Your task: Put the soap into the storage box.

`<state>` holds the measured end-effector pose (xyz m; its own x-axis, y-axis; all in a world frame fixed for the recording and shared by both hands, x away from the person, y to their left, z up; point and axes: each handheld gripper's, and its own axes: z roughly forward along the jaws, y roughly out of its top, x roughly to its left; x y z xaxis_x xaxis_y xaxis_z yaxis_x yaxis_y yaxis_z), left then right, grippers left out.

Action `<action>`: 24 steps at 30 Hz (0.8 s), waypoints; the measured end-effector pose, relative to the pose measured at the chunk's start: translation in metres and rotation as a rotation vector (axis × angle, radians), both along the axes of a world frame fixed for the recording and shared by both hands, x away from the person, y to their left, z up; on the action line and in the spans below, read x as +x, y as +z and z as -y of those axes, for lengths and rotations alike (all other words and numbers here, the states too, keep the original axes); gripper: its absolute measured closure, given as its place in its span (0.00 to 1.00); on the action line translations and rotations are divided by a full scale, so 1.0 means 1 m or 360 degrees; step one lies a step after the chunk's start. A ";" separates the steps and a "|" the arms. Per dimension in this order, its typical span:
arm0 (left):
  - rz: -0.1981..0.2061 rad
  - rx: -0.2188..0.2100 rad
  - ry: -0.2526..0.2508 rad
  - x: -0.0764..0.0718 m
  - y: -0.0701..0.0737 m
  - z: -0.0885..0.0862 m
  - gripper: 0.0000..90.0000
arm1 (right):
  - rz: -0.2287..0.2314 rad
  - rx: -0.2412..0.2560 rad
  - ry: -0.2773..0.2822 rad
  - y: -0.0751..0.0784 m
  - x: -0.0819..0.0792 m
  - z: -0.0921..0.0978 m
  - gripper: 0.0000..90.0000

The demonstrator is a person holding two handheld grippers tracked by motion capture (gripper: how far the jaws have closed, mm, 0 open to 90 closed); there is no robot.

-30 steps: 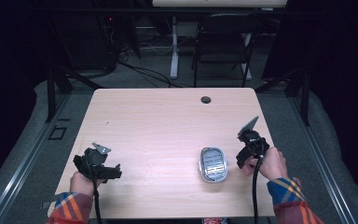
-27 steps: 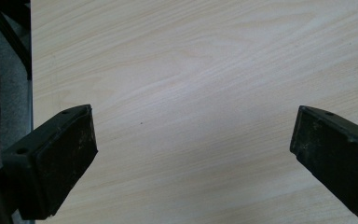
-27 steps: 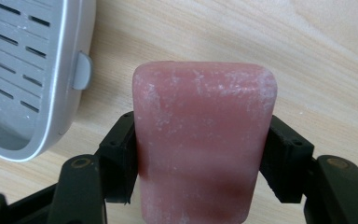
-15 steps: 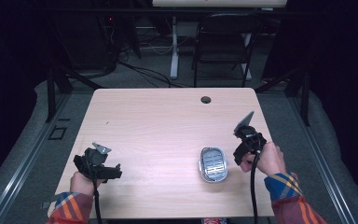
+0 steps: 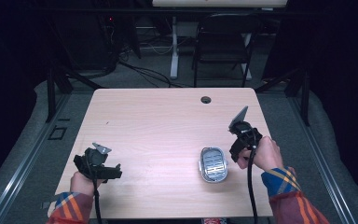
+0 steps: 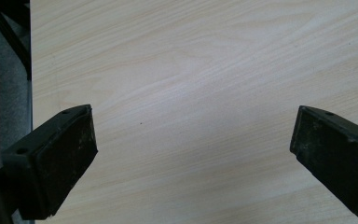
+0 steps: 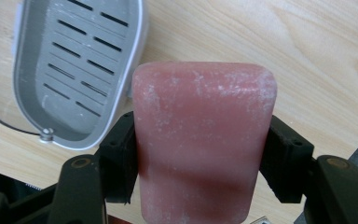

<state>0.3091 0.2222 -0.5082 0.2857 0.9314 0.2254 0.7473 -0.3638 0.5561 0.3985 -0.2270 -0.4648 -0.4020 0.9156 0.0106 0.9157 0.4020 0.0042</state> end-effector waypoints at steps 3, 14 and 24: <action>0.0003 0.0000 0.0001 0.000 0.000 0.000 0.00 | -0.0010 -0.0023 0.0030 0.004 0.002 -0.006 0.41; 0.0006 0.0000 0.0000 0.000 0.000 0.000 0.00 | -0.0028 -0.0041 0.0098 0.008 0.007 -0.028 0.41; 0.0005 -0.0001 -0.0002 0.000 0.000 0.000 0.00 | -0.0022 -0.0021 0.0101 0.003 0.008 -0.042 0.41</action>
<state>0.3093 0.2223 -0.5083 0.2863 0.9312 0.2258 0.7450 -0.3645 0.5587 0.4068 -0.1854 -0.4619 -0.4592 0.8883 0.0049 0.8882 0.4592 -0.0140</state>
